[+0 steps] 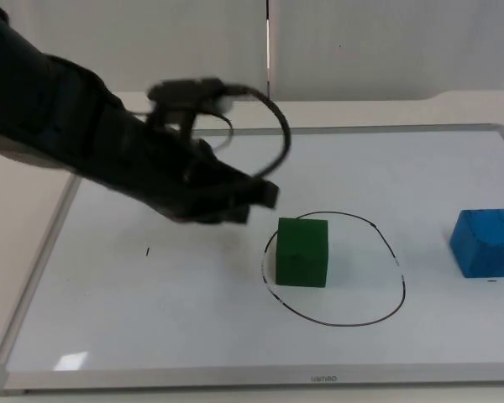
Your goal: Push the two cubes into the marked area.
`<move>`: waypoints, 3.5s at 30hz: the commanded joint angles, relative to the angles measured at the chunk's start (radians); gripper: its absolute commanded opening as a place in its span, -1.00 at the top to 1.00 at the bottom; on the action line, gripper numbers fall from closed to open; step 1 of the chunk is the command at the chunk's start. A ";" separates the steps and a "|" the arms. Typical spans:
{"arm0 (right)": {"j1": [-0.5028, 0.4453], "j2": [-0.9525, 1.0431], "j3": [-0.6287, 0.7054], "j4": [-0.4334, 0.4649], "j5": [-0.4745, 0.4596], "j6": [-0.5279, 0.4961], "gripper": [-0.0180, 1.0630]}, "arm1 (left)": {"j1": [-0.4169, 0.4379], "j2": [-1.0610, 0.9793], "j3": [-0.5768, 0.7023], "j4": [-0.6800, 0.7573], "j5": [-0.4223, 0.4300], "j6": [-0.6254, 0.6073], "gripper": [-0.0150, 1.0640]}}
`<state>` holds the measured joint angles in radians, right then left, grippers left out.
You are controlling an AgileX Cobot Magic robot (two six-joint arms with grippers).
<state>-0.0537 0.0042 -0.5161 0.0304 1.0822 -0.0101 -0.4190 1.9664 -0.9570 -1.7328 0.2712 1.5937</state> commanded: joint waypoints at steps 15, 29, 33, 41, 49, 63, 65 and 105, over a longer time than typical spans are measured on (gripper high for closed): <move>-0.002 -0.004 0.002 -0.002 -0.003 -0.005 -0.98 | 0.071 -0.543 -0.005 0.375 0.085 -0.362 0.98; -0.002 -0.004 0.002 -0.002 -0.003 -0.005 -0.98 | 0.071 -0.870 -0.005 0.963 0.275 -0.920 0.98; -0.002 -0.004 0.002 -0.002 -0.003 -0.005 -0.98 | 0.071 -0.937 -0.003 1.036 0.312 -0.988 0.98; -0.002 -0.004 0.002 -0.002 -0.003 -0.005 -0.98 | 0.071 -1.088 0.017 1.235 0.409 -1.143 0.98; -0.002 -0.004 0.002 -0.002 -0.003 -0.005 -0.98 | 0.071 -1.319 0.148 1.403 0.458 -1.297 0.98; -0.002 -0.004 0.002 -0.002 -0.003 -0.005 -0.98 | 0.071 -1.625 0.198 1.505 0.706 -1.393 0.98; -0.002 -0.004 0.002 -0.002 -0.003 -0.005 -0.98 | 0.071 -1.647 0.198 1.510 0.727 -1.393 0.98; -0.004 -0.004 0.002 0.002 -0.003 0.002 -0.98 | 0.071 -1.966 0.462 1.733 0.804 -1.574 0.98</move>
<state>-0.0537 0.0042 -0.5161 0.0304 1.0822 -0.0101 -0.3487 0.0037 -0.5016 -0.0102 1.0924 0.0266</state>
